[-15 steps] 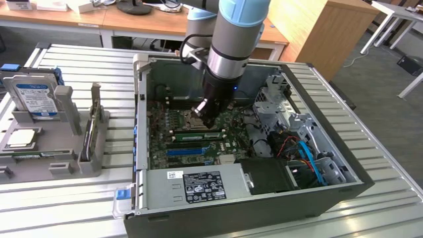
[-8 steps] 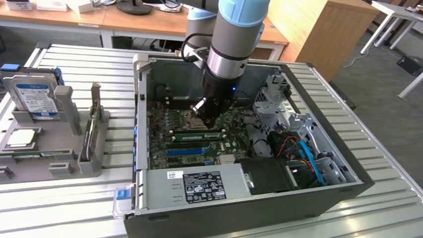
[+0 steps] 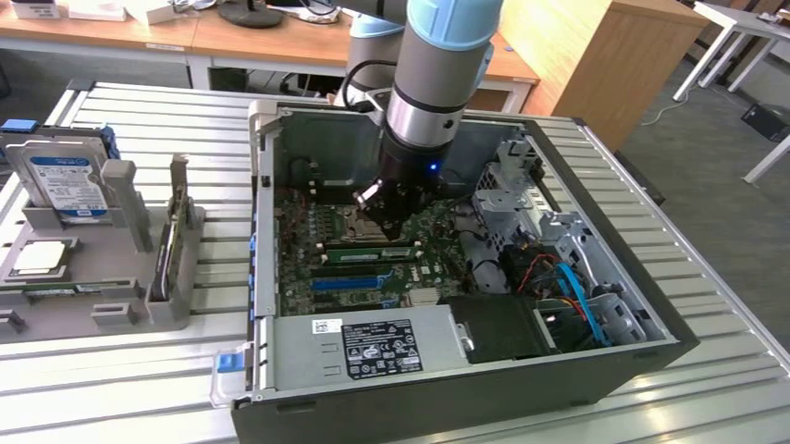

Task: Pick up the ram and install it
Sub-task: 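Press down the ram until it locks into place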

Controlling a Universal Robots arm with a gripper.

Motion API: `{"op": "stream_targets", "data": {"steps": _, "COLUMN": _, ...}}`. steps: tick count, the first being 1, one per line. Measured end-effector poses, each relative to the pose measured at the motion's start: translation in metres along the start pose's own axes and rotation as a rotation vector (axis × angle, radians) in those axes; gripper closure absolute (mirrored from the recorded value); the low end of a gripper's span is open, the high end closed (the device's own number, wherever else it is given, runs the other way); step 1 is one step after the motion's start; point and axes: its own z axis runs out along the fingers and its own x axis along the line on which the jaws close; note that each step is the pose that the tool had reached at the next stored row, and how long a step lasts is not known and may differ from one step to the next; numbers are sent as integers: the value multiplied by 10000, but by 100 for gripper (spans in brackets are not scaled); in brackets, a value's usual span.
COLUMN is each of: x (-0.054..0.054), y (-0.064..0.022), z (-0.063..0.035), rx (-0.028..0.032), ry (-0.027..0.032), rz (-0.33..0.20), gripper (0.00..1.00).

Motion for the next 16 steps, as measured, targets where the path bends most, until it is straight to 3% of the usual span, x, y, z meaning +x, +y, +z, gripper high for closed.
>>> {"op": "stream_targets", "data": {"steps": 13, "x": 0, "y": -1, "z": 13, "rx": 78, "ry": -73, "rz": 2296, "gripper": 89}}
{"op": "stream_targets", "data": {"steps": 16, "x": 0, "y": -1, "z": 14, "rx": 85, "ry": -79, "rz": 2491, "gripper": 89}}
